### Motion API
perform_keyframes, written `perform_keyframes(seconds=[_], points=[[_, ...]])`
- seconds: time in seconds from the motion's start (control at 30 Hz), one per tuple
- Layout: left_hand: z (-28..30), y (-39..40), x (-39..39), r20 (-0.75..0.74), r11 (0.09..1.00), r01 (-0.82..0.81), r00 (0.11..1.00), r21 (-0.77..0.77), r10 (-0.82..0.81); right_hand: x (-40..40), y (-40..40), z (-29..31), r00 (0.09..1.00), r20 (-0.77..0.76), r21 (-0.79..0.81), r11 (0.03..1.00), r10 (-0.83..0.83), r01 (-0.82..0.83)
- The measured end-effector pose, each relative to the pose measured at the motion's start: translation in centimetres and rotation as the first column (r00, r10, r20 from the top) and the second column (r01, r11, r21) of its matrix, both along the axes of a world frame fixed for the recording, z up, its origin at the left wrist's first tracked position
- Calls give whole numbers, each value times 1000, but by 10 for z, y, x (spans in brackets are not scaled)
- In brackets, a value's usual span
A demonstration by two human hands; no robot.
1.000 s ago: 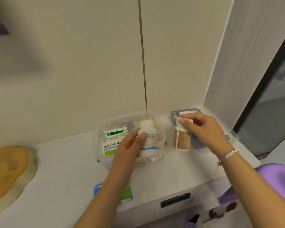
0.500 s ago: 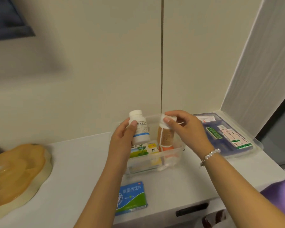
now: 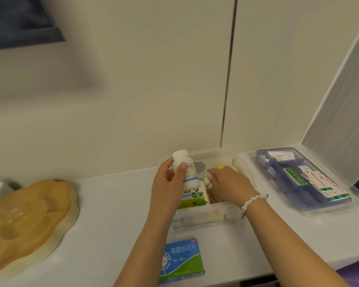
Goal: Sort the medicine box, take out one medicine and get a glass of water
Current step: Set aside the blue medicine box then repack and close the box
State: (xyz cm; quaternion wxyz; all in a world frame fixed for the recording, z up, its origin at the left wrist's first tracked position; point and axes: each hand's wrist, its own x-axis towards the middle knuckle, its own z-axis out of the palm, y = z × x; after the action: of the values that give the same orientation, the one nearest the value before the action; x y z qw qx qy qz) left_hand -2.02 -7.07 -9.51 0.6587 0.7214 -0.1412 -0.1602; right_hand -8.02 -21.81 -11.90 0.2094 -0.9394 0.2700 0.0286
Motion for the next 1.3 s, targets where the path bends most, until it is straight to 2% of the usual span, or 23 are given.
perform_keyframes(seconds=[0.1,0.3,0.4,0.47,0.53,0.7,0.9,1.0,1.1,1.17,1.3], points=[[0,3,-1,14,999,22,1000,25,-22,0,-5,2,1000,-15,159,987,-10,12],[1,5,-4,21,997,64,998,34,-65,-6,-2,11,1000,3,206,978,16,-16],[1,4,-6,28,996,84,996,43,-85,-14,-3,22,979,185,263,964,-86,35],[2,1,-8,21,994,102,994,45,-103,-21,-7,35,905,389,290,956,-169,54],[3,-4,-11,16,992,123,992,40,-123,-30,-13,46,831,509,372,928,-225,23],[3,-29,-25,-4,986,151,988,65,-151,-50,-16,48,871,462,515,850,-169,-109],[-1,-54,-39,132,963,197,966,186,-223,-61,-31,39,862,439,458,889,-253,28],[-3,-60,-38,119,951,182,969,250,-217,-63,-39,34,851,448,432,900,-275,63],[-6,-60,-34,42,933,225,968,279,-246,-61,-40,27,861,429,387,917,-273,98],[-8,-60,-30,15,927,231,969,296,-246,-59,-39,24,873,407,326,935,-270,137],[-12,-64,-28,85,914,188,969,359,-232,-56,-41,17,931,318,116,982,-180,150]])
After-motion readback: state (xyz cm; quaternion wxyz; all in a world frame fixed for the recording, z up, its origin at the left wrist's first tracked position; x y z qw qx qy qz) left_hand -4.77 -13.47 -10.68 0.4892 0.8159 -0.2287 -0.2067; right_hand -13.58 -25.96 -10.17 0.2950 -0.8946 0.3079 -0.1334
